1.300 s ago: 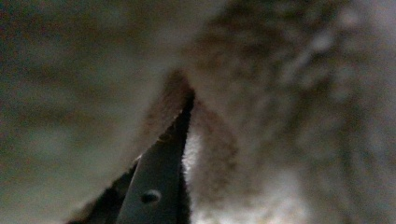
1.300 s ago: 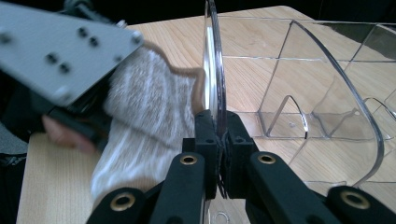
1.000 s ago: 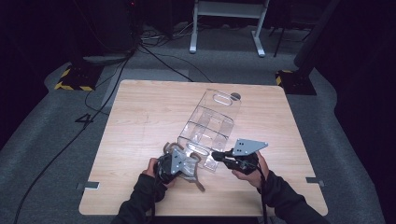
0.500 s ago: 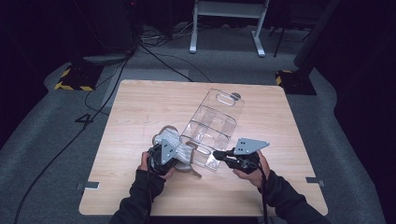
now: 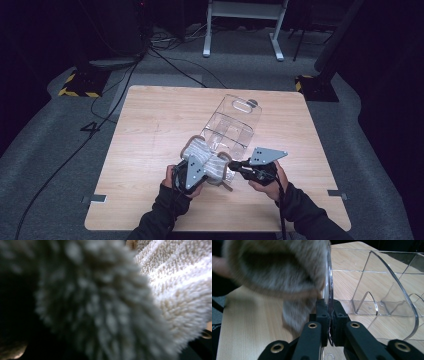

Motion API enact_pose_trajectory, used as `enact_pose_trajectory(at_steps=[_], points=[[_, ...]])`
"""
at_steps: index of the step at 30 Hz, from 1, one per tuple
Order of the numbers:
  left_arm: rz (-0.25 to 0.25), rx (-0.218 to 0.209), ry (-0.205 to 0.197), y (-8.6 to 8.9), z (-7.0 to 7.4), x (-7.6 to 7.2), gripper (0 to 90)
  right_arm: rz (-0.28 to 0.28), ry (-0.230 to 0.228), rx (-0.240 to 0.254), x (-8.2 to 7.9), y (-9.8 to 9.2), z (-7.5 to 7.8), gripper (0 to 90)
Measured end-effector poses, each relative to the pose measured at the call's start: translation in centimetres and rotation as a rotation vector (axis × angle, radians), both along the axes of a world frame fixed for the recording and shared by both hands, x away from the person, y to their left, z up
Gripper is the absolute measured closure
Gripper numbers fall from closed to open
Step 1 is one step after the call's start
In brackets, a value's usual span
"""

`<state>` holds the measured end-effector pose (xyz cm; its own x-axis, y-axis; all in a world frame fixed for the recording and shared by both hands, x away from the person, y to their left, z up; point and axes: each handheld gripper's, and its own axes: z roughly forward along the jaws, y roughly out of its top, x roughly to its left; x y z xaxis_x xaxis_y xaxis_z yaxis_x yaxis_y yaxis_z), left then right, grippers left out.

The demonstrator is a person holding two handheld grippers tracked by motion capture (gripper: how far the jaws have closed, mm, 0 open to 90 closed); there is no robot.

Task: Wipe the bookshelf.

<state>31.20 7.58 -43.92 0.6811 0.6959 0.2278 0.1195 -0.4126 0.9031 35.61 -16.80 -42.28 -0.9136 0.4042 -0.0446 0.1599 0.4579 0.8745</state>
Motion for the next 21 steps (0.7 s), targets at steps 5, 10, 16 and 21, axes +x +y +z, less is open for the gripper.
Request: enact_pose_trajectory(at_steps=[5, 10, 16, 21], points=[[-0.049, 0.072, -0.003, -2.7, -2.5, -0.6, 75.0, 0.000, -0.004, -0.007, 0.0, 0.1, 0.0, 87.1], [-0.097, 0.130, 0.055, -3.3, -3.8, -0.4, 75.3, -0.006, -0.002, -0.003, 0.1, 0.0, 0.0, 87.2], [-0.110, 0.205, 0.128, -3.1, -5.5, 0.4, 75.4, -0.003, -0.002, -0.003, 0.1, -0.1, 0.0, 87.1], [-0.062, 0.209, 0.183, -1.4, -5.7, 1.3, 75.3, 0.001, 0.007, -0.002, 0.2, -0.3, 0.0, 87.1]])
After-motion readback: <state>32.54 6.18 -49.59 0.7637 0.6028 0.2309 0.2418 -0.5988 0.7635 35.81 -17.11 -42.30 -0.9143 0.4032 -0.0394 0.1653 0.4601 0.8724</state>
